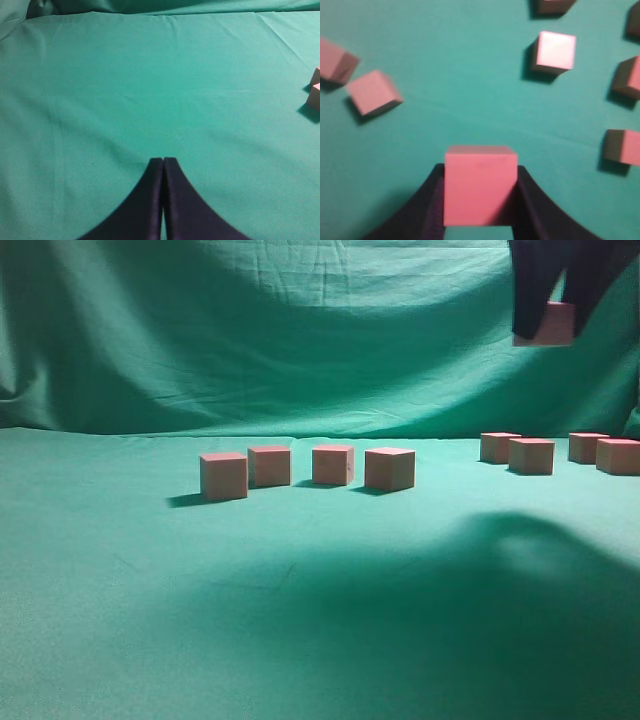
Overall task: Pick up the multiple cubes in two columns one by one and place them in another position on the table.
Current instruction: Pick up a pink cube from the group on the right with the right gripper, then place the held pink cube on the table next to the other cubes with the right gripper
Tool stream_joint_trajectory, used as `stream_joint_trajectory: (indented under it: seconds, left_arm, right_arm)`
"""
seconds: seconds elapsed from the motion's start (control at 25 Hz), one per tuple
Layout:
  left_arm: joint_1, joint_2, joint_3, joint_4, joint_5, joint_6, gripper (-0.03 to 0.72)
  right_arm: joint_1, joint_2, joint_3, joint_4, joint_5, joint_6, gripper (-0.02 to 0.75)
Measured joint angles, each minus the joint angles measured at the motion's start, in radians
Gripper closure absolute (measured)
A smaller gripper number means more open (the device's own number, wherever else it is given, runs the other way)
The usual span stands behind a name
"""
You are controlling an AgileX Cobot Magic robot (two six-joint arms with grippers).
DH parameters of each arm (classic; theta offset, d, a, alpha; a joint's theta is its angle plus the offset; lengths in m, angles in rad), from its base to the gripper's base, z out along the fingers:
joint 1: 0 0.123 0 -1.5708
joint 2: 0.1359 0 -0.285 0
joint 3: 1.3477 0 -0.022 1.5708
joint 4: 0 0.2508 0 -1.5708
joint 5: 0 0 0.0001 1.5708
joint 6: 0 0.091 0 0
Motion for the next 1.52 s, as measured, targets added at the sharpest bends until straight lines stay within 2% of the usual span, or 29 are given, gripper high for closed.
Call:
stream_joint_trajectory:
  seconds: [0.16,0.36,0.52,1.0,1.52]
  left_arm:
    - [0.000,0.000,0.000,0.000,0.000,0.000,0.688]
    - [0.000,0.000,0.000,0.000,0.000,0.000,0.688]
    - [0.000,0.000,0.000,0.000,0.000,0.000,0.688]
    - [0.000,0.000,0.000,0.000,0.000,0.000,0.688]
    - [0.000,0.000,0.000,0.000,0.000,0.000,0.688]
  right_arm:
    - [0.151,-0.036,0.083,0.009,-0.002,-0.037,0.473]
    - [0.350,-0.016,0.096,0.015,-0.051,-0.054,0.473]
    - [0.448,0.036,0.077,0.017,-0.118,-0.061,0.473]
    - [0.463,0.353,-0.257,0.013,0.038,-0.061,0.473]
    - [0.463,0.450,-0.316,-0.001,0.038,-0.061,0.473]
